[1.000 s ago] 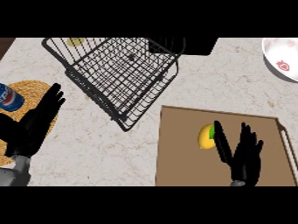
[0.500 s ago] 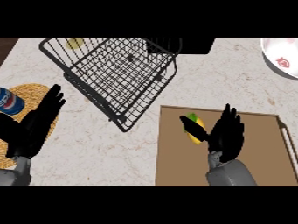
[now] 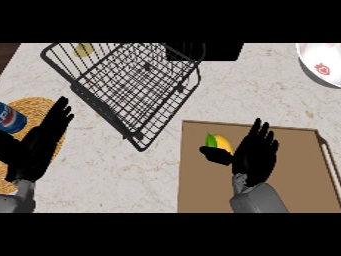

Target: Pick the lemon from the tray and place it in the tiered basket

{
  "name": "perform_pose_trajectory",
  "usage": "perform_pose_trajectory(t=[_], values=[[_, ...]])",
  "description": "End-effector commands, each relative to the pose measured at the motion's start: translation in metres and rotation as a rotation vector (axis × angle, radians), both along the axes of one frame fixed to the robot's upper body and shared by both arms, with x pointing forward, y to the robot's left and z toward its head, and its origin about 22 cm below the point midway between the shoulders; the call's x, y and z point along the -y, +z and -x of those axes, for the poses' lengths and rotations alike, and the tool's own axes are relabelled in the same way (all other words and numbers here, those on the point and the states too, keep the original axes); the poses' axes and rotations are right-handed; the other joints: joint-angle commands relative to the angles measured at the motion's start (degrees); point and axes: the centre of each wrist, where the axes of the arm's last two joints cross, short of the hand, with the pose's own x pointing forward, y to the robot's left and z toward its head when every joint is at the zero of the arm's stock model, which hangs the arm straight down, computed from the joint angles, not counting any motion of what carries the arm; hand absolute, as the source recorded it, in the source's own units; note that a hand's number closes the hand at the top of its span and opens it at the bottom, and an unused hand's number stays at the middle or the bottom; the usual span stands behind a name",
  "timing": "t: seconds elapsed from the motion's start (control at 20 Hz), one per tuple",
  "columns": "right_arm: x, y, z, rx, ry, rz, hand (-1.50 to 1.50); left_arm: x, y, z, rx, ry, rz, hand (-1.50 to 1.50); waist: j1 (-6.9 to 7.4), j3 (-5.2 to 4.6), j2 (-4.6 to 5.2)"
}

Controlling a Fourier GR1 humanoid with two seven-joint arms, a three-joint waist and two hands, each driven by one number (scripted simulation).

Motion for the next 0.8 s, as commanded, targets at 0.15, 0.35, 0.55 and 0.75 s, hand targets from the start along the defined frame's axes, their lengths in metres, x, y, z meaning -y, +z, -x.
perform_pose_trajectory(t=[0.15,0.35,0.55,0.75], values=[[-0.005,0.006,0.002,-0.099,-0.177,0.088,-1.50,0.012,0.000,0.000,0.002,0.000,-0.001,0.00,-0.30,0.08,0.15],[0.000,0.003,0.003,-0.181,-0.175,0.044,-1.50,-0.003,0.007,-0.001,0.003,-0.001,-0.004,0.00,-0.06,0.09,0.17],[0.011,-0.005,0.000,-0.230,-0.103,-0.081,1.50,-0.018,-0.004,-0.011,-0.011,0.008,-0.021,0.00,-0.47,0.08,0.44],[-0.009,-0.017,0.000,-0.299,-0.076,0.025,1.50,0.006,-0.013,0.002,0.003,-0.012,0.006,0.00,0.19,0.08,0.36]])
